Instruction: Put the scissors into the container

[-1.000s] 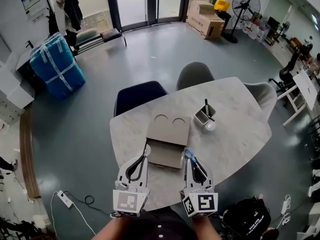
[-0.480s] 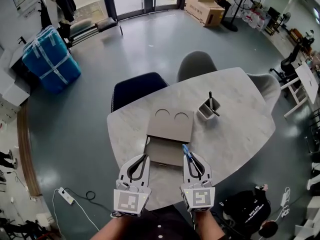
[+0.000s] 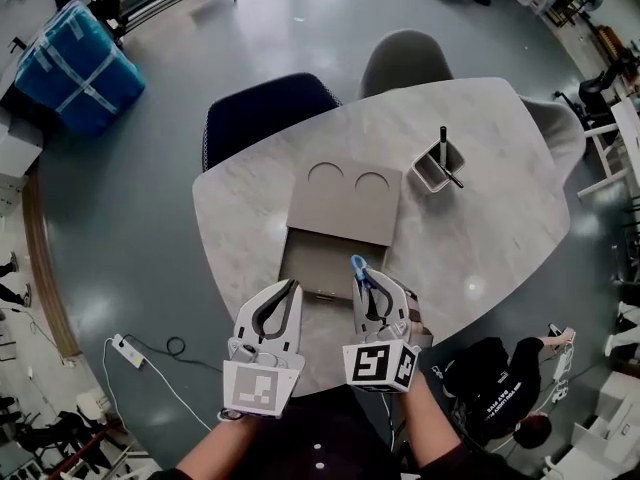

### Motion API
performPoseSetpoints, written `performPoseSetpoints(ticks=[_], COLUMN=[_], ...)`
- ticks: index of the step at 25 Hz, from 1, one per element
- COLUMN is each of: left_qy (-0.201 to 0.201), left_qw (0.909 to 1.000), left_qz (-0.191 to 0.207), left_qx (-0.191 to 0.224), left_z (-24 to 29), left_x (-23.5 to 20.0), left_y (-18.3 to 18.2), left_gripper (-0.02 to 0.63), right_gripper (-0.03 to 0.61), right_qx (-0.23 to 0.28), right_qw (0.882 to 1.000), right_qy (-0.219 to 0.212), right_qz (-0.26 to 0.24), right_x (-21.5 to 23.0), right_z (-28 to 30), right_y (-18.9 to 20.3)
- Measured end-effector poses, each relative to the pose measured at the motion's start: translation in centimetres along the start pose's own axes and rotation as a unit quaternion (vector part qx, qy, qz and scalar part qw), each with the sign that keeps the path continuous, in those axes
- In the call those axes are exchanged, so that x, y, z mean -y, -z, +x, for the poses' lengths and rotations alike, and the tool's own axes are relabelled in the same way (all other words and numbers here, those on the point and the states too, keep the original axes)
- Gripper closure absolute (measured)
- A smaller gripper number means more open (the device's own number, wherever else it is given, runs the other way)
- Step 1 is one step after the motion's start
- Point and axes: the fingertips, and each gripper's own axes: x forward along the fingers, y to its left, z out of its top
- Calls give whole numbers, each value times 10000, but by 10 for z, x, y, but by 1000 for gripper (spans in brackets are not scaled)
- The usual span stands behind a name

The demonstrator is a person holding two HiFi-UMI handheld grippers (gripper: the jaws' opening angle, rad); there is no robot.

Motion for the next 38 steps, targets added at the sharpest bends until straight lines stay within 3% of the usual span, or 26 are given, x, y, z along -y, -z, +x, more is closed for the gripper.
performPoseSetpoints(ticks=[4, 8, 11, 20, 28, 38], left_qy=[-22, -41, -38, -6, 16, 99], left_qw=[9998, 9992, 9982, 9962, 9946, 9916], left_qz=[-104, -112, -162, -194, -248, -367], left_qx=[-191, -390, -572, -848, -1009, -1236], left_z=[9, 14, 17, 28, 35, 44], left_x=[-9, -20, -27, -43, -54, -51], left_y=[23, 45, 61, 95, 107, 129], left_gripper=[591, 591, 591, 591, 591, 591], right_gripper=[538, 538, 537, 529, 497, 421], right_qx=[-556, -1110, -1519, -1864, -1756, -1958], right_qw=[9949, 9794, 9684, 9561, 9568, 9550], right_qy=[-37, 37, -20, -283, -357, -745], right_qz=[-838, -1687, -1978, -2245, -2290, -2098], right_x=[-17, -28, -37, -59, -67, -78], right_z=[31, 60, 78, 119, 135, 138], right_y=[27, 51, 70, 87, 81, 91])
